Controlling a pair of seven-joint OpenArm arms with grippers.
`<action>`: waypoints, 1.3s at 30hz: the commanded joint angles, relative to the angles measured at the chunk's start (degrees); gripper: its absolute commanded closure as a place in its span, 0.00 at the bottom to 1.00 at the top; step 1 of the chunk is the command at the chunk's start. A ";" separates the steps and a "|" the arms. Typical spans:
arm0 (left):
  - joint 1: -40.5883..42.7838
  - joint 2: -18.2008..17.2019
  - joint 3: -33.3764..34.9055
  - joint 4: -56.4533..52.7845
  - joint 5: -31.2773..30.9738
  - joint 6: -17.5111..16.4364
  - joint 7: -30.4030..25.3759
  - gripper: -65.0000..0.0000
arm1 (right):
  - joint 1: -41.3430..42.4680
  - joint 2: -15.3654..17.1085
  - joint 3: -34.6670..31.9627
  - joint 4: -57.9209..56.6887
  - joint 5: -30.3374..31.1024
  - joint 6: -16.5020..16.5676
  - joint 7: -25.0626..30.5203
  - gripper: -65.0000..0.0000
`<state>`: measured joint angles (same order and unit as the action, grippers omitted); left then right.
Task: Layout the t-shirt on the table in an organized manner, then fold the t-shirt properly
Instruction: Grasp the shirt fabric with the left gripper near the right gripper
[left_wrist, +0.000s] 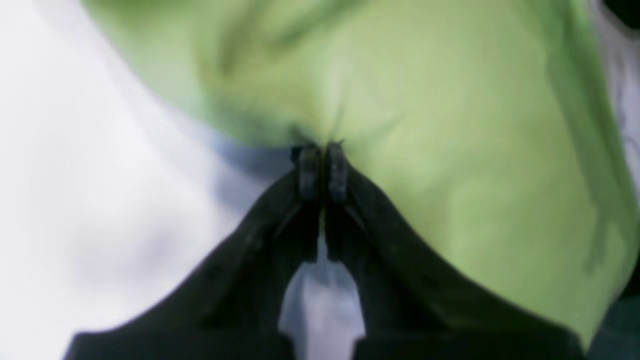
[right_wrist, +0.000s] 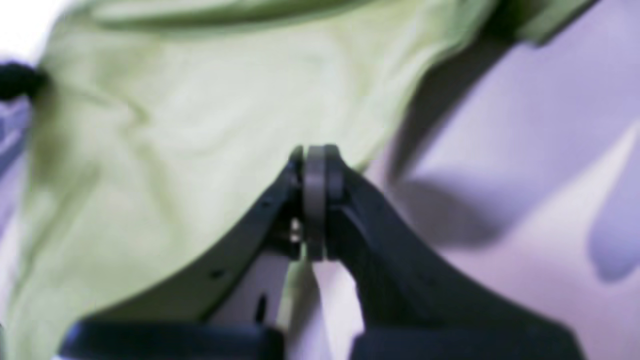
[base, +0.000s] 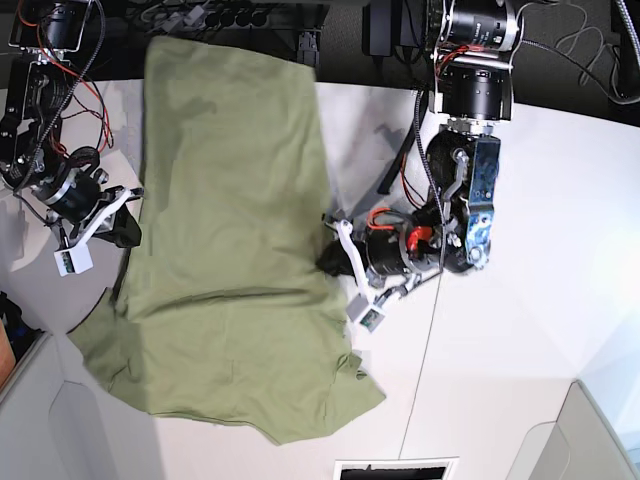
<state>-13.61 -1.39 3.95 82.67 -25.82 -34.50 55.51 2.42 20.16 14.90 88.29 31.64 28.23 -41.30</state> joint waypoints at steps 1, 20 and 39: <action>-2.12 0.02 1.55 2.38 -1.75 -0.04 -1.05 1.00 | 0.87 0.76 0.42 1.03 0.96 0.11 0.90 1.00; -5.84 7.58 43.19 4.35 18.38 19.12 -7.69 0.40 | 0.72 0.81 0.42 1.01 -1.22 0.07 0.57 1.00; -0.76 1.33 27.74 13.70 4.57 13.20 -5.20 0.41 | 0.70 0.76 0.42 -1.92 -2.47 0.07 0.76 1.00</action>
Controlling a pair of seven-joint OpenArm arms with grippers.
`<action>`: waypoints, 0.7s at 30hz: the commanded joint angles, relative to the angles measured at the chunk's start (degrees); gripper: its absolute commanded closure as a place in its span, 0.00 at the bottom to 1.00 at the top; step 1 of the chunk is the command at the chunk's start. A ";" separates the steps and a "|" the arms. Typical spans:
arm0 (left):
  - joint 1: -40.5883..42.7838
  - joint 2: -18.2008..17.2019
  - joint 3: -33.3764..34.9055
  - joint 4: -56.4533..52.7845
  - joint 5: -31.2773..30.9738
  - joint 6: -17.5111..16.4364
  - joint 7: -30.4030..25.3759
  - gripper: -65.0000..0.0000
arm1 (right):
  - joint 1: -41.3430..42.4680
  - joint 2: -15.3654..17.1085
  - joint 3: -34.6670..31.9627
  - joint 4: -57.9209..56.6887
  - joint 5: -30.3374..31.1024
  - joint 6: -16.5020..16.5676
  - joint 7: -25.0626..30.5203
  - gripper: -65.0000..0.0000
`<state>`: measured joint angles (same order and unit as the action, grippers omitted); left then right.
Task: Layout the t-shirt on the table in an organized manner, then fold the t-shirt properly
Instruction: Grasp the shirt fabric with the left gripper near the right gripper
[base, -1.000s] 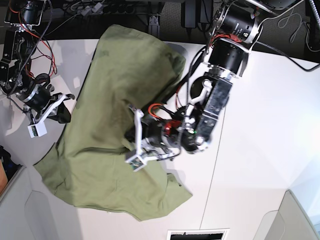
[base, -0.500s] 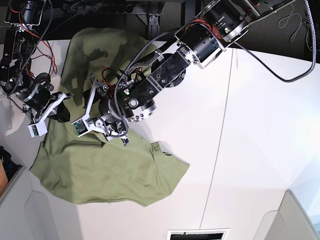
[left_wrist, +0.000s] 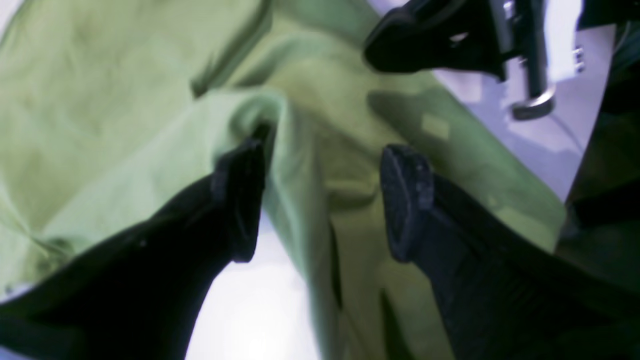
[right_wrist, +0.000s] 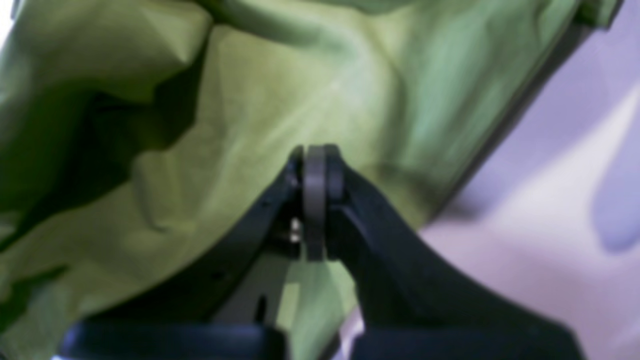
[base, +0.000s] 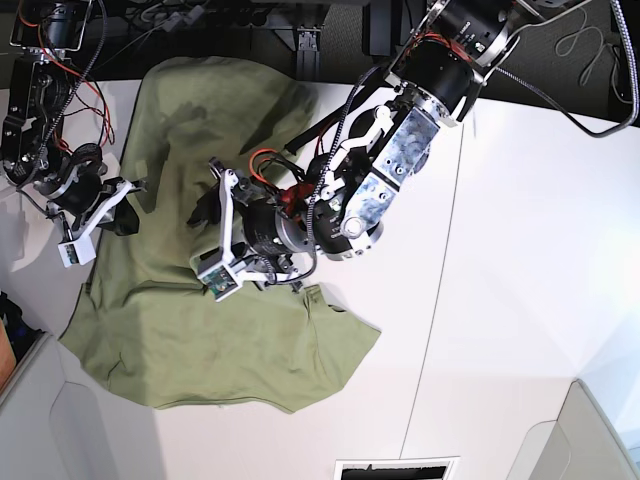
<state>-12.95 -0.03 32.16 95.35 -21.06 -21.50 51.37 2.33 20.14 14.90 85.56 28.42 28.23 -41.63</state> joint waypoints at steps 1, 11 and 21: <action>-0.52 -0.37 -2.38 1.03 -0.22 -0.02 -1.03 0.41 | 0.79 0.79 0.42 0.61 0.94 0.09 1.09 1.00; 11.19 -7.13 -24.06 1.03 -5.27 -9.42 -2.27 0.41 | 0.63 0.76 0.42 0.39 2.21 0.09 1.03 1.00; 14.84 -7.80 -16.94 -0.87 2.54 -6.10 -9.62 0.41 | 0.63 0.61 -1.27 -2.40 4.15 0.11 0.50 1.00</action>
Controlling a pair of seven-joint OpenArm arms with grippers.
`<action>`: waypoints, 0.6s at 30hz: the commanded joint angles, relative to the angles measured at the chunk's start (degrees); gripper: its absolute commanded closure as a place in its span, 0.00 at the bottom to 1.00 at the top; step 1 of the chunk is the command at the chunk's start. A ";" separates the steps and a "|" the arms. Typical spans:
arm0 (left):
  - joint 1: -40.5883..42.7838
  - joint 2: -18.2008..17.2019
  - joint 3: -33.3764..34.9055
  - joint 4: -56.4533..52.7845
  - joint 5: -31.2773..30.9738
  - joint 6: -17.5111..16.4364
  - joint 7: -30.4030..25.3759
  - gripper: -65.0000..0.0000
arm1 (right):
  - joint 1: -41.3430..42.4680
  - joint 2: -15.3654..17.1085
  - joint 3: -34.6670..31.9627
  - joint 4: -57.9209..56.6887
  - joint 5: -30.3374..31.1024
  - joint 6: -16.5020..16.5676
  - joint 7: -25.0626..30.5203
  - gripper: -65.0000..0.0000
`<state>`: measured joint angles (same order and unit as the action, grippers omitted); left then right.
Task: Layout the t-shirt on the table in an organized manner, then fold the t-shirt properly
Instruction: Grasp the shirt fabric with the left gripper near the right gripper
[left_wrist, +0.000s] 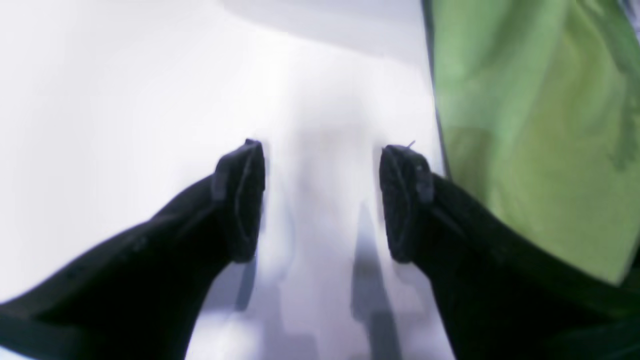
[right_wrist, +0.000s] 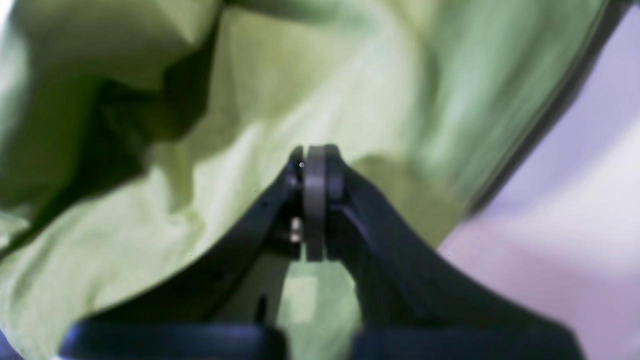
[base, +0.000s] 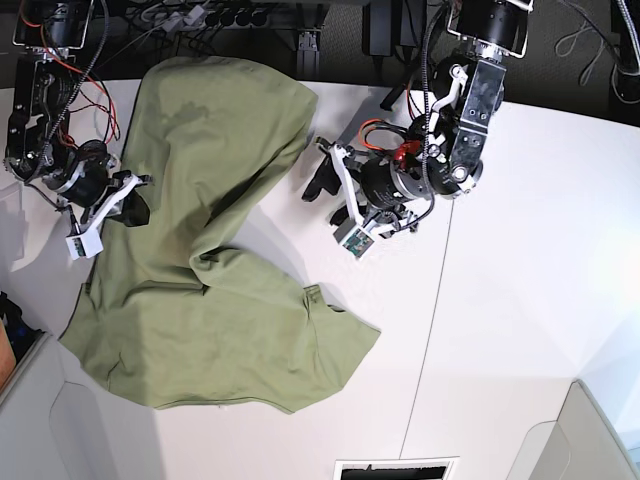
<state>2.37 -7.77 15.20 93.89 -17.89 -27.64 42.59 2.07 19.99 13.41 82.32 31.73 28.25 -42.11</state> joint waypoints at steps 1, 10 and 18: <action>-0.48 0.15 0.94 0.02 0.20 0.02 -0.81 0.41 | 0.90 0.76 0.17 0.31 0.85 0.09 0.90 1.00; -1.01 1.05 11.47 -2.14 1.20 4.07 -0.07 0.41 | 0.92 0.74 0.15 -5.29 3.06 1.16 0.92 1.00; -1.75 8.26 16.39 -2.14 1.27 4.48 2.84 0.41 | 0.57 -4.50 0.13 -6.91 3.63 2.21 0.90 1.00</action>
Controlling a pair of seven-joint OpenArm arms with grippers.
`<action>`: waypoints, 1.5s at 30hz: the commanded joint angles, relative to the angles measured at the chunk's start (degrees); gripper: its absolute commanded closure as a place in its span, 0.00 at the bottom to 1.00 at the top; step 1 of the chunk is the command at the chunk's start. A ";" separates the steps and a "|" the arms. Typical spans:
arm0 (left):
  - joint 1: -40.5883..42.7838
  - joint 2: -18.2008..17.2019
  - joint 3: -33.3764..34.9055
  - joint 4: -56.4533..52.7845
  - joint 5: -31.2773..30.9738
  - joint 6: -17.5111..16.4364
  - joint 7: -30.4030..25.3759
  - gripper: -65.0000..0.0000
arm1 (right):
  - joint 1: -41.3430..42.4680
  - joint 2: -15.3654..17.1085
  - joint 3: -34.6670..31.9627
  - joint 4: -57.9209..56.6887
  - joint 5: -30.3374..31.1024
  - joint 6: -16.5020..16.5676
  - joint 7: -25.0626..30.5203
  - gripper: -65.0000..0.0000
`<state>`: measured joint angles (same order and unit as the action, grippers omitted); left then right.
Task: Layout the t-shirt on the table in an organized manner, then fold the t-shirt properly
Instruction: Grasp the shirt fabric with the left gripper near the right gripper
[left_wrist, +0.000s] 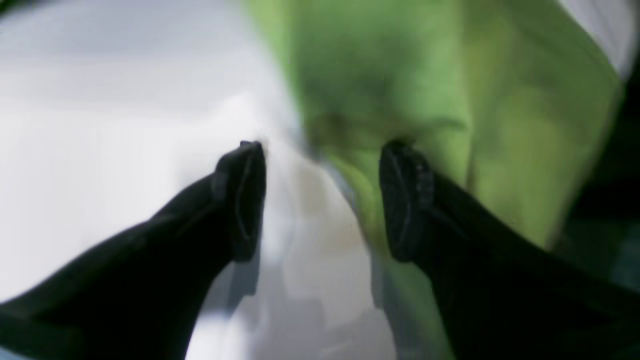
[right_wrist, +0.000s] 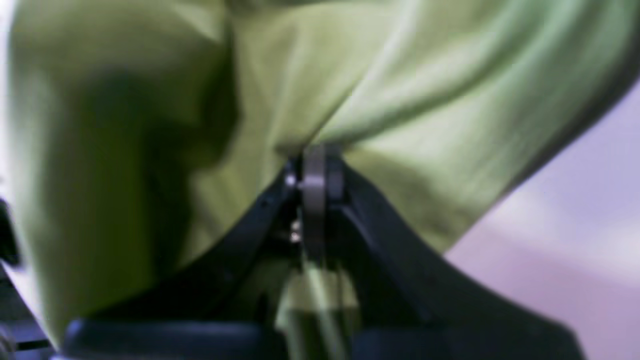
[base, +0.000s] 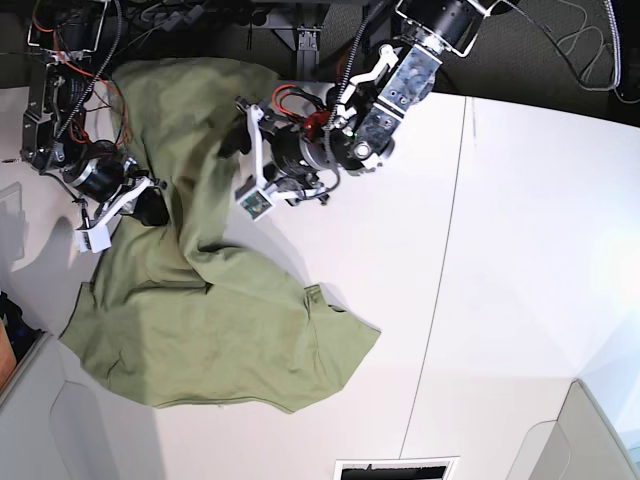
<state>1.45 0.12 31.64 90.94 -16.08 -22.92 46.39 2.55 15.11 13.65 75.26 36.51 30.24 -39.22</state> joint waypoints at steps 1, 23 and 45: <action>-0.85 1.42 -0.07 0.81 -0.55 -0.24 -0.96 0.41 | -0.02 -0.15 -0.11 0.15 -1.16 0.22 -1.99 1.00; -3.52 6.84 -0.15 0.81 5.62 3.87 -6.32 0.65 | -1.66 -1.92 -0.13 0.15 -1.14 0.28 -3.26 1.00; -3.48 5.66 -0.22 10.10 7.50 2.14 0.37 1.00 | -1.62 -0.48 -0.11 0.15 -6.78 0.42 -1.64 1.00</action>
<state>-1.15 5.39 31.42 100.07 -8.08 -20.60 47.40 1.08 13.67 13.47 75.48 33.54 31.62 -38.15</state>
